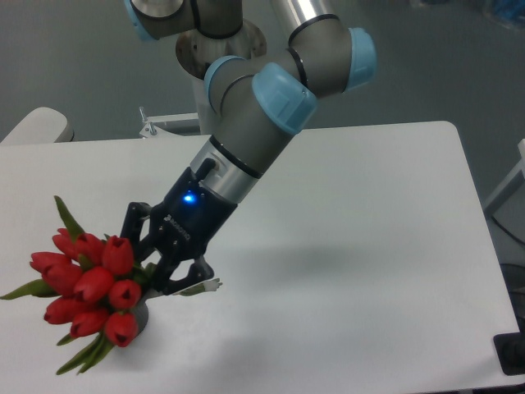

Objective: Insert the flowers into the vase
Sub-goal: 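Carry the red tulip bouquet with the gripper toward the grey vase, then lower the tulip stems into the vase opening with the gripper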

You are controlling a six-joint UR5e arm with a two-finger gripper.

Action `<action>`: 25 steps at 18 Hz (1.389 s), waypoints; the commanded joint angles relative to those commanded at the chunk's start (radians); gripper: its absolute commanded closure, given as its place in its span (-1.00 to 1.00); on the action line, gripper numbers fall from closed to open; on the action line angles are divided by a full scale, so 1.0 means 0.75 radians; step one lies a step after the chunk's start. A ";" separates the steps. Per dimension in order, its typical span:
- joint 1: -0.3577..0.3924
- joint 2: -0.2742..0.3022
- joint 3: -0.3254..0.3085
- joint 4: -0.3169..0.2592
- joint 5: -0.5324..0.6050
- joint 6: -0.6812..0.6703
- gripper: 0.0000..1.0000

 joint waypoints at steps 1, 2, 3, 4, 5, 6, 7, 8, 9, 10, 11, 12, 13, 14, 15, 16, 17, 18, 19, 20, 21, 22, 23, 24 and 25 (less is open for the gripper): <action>-0.018 0.000 0.002 0.004 0.000 -0.012 0.26; -0.029 0.000 0.002 0.018 -0.002 -0.033 0.26; -0.037 0.002 0.000 0.041 -0.002 -0.085 0.26; -0.047 0.000 0.000 0.059 -0.002 -0.114 0.26; -0.055 0.000 0.000 0.078 -0.002 -0.129 0.26; -0.063 0.000 0.000 0.084 -0.002 -0.129 0.26; -0.074 0.002 0.000 0.086 -0.004 -0.129 0.26; -0.080 0.002 0.002 0.088 -0.010 -0.129 0.26; -0.084 0.002 0.006 0.100 -0.028 -0.129 0.26; -0.084 0.000 0.004 0.112 -0.055 -0.129 0.26; -0.080 0.000 0.006 0.127 -0.096 -0.129 0.26; -0.070 -0.002 0.006 0.131 -0.145 -0.129 0.26; -0.064 -0.004 0.006 0.131 -0.180 -0.129 0.26; -0.059 -0.002 0.006 0.131 -0.188 -0.131 0.26; -0.051 0.000 0.008 0.133 -0.190 -0.131 0.26; -0.047 0.000 0.010 0.131 -0.190 -0.131 0.27; -0.045 0.000 0.012 0.133 -0.192 -0.131 0.27; -0.045 0.000 0.014 0.131 -0.194 -0.131 0.27; -0.045 0.000 0.018 0.131 -0.194 -0.131 0.27; -0.043 0.000 0.018 0.131 -0.196 -0.133 0.27; -0.043 -0.002 0.018 0.133 -0.208 -0.131 0.27; -0.041 -0.004 0.020 0.133 -0.243 -0.131 0.27; -0.035 -0.006 0.027 0.133 -0.280 -0.131 0.28; -0.033 -0.008 0.029 0.133 -0.307 -0.131 0.28; -0.033 -0.008 0.029 0.131 -0.319 -0.133 0.28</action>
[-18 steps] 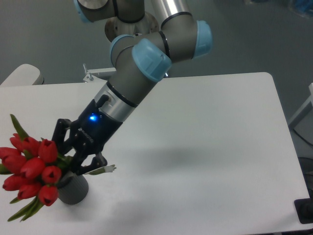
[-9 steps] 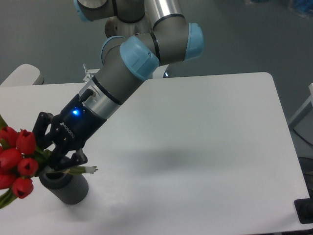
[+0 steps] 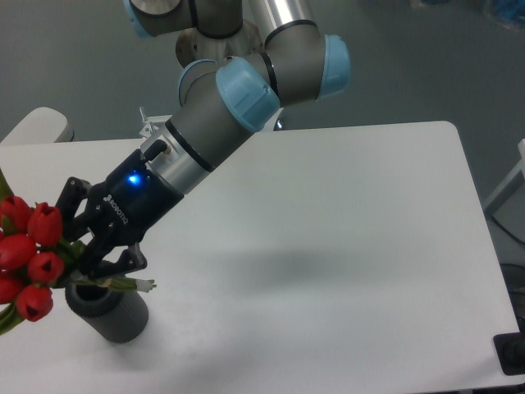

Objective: Insert the flowers into the vase
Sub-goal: 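Lower the tulip stems into the vase opening with the gripper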

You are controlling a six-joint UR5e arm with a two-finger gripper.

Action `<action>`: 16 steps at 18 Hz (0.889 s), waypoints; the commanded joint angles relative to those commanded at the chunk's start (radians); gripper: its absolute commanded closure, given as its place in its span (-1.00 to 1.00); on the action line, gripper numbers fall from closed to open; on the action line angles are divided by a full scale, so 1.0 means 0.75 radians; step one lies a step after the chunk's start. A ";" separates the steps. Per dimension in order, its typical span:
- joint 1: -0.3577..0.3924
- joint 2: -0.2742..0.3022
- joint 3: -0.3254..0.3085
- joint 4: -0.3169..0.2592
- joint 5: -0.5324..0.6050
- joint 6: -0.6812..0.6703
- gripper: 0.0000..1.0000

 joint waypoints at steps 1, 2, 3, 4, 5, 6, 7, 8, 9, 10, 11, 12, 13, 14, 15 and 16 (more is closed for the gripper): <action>-0.002 0.002 -0.004 0.000 -0.004 -0.002 0.28; -0.004 0.006 -0.018 0.000 -0.020 -0.002 0.28; -0.006 0.006 -0.027 0.000 -0.057 -0.004 0.28; -0.002 0.006 -0.025 0.000 -0.112 -0.004 0.28; 0.000 0.002 -0.027 0.000 -0.165 -0.004 0.28; 0.002 -0.002 -0.029 0.000 -0.198 -0.004 0.28; 0.004 -0.006 -0.031 0.000 -0.217 0.002 0.27; 0.006 -0.008 -0.037 0.000 -0.229 0.002 0.27; 0.006 -0.010 -0.043 0.000 -0.245 0.012 0.27; 0.006 -0.012 -0.043 0.002 -0.266 0.012 0.27; 0.006 -0.012 -0.043 0.000 -0.286 0.012 0.27; 0.006 -0.014 -0.043 0.002 -0.293 0.012 0.27; 0.004 -0.016 -0.043 0.002 -0.293 0.014 0.27; 0.004 -0.026 -0.043 0.002 -0.293 0.030 0.27; 0.000 -0.037 -0.043 0.000 -0.295 0.055 0.27; -0.004 -0.043 -0.045 0.000 -0.297 0.065 0.27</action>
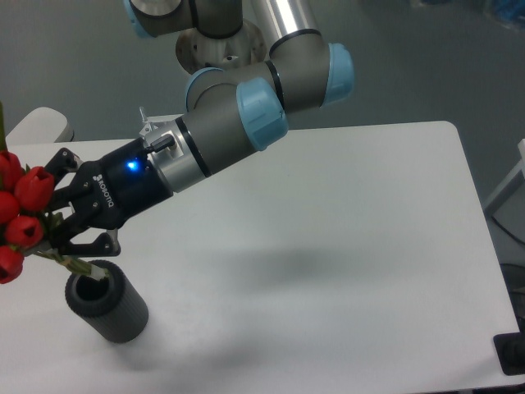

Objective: Insert the flowers into the vase
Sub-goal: 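Lower the tulip stems into the vase opening with the gripper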

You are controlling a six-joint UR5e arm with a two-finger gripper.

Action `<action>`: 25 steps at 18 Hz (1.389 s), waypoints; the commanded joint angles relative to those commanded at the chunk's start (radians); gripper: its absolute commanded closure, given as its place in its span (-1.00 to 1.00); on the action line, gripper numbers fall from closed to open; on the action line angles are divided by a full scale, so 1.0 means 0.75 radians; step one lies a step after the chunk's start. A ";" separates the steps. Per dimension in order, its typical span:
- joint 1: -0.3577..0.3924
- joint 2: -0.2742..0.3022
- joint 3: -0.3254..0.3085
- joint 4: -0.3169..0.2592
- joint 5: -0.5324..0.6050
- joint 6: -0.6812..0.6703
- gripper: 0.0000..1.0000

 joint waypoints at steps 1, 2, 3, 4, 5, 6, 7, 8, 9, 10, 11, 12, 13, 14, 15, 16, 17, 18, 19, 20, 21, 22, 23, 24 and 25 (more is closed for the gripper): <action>-0.004 -0.008 0.000 0.002 0.000 0.002 0.27; -0.004 -0.008 0.000 0.002 0.000 0.008 0.27; -0.006 -0.010 -0.002 0.002 0.000 0.018 0.27; -0.008 -0.008 -0.006 0.002 0.000 0.023 0.27; -0.008 -0.008 -0.014 0.002 0.000 0.025 0.27; -0.010 -0.010 -0.016 0.002 0.000 0.035 0.27; -0.016 -0.010 -0.024 0.002 0.000 0.047 0.27; -0.018 -0.010 -0.029 0.002 0.000 0.057 0.27; -0.018 -0.010 -0.039 0.002 -0.002 0.061 0.27; -0.018 -0.010 -0.041 0.002 -0.004 0.066 0.27; -0.018 -0.010 -0.043 0.002 -0.004 0.068 0.27; -0.022 -0.010 -0.043 0.002 -0.004 0.068 0.27; -0.033 -0.012 -0.043 0.002 -0.004 0.070 0.27; -0.037 -0.016 -0.047 0.002 -0.004 0.076 0.27; -0.039 -0.018 -0.059 0.002 -0.004 0.088 0.27; -0.039 -0.018 -0.071 0.002 -0.006 0.108 0.27; -0.039 -0.020 -0.082 0.002 -0.006 0.135 0.27; -0.039 -0.023 -0.090 0.002 -0.006 0.153 0.27; -0.039 -0.031 -0.102 0.002 -0.006 0.162 0.27; -0.039 -0.033 -0.104 0.002 -0.006 0.168 0.27; -0.037 -0.033 -0.112 0.002 -0.006 0.174 0.27; -0.033 -0.033 -0.117 0.002 -0.006 0.182 0.27; -0.033 -0.033 -0.125 0.002 -0.006 0.188 0.27; -0.031 -0.041 -0.131 0.002 -0.006 0.202 0.26; -0.031 -0.047 -0.141 0.002 -0.006 0.223 0.26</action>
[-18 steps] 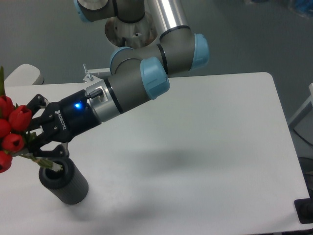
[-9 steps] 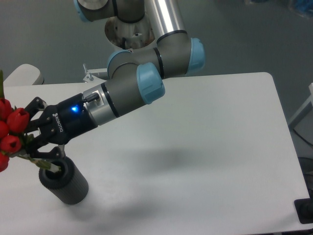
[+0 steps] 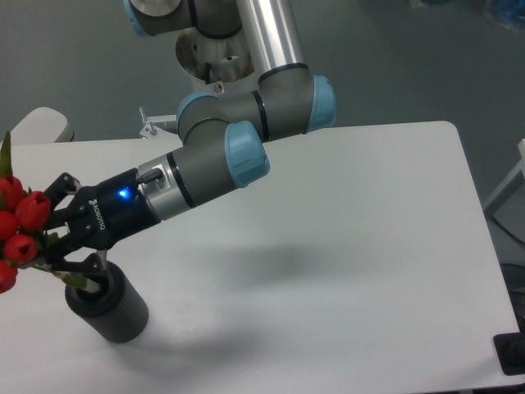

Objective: Insert the flowers into the vase
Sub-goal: 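Lower the tulip stems into the vase opening with the gripper, then push the bouquet deeper into the vase, settling it upright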

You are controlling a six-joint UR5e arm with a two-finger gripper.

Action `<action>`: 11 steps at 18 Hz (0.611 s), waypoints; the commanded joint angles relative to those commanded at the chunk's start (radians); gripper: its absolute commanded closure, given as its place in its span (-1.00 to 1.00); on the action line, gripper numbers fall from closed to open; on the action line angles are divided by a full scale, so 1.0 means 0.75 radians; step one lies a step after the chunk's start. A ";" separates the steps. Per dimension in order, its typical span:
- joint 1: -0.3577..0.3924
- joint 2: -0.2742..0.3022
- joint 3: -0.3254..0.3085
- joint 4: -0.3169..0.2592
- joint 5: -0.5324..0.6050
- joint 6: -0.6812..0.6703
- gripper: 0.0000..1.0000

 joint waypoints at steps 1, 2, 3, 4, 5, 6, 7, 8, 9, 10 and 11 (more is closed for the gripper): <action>0.002 -0.002 -0.018 0.000 0.000 0.025 0.26; 0.008 -0.004 -0.039 0.000 0.000 0.055 0.26; 0.014 -0.008 -0.057 0.000 0.000 0.086 0.26; 0.020 -0.010 -0.076 0.000 0.000 0.104 0.26; 0.020 -0.018 -0.078 0.000 0.000 0.113 0.26; 0.020 -0.029 -0.078 0.000 0.000 0.119 0.26; 0.020 -0.035 -0.078 0.000 0.000 0.119 0.26; 0.025 -0.049 -0.078 0.000 0.000 0.121 0.26; 0.031 -0.057 -0.078 0.000 0.000 0.135 0.26; 0.035 -0.063 -0.080 0.000 0.000 0.162 0.26; 0.037 -0.072 -0.080 0.000 0.000 0.176 0.26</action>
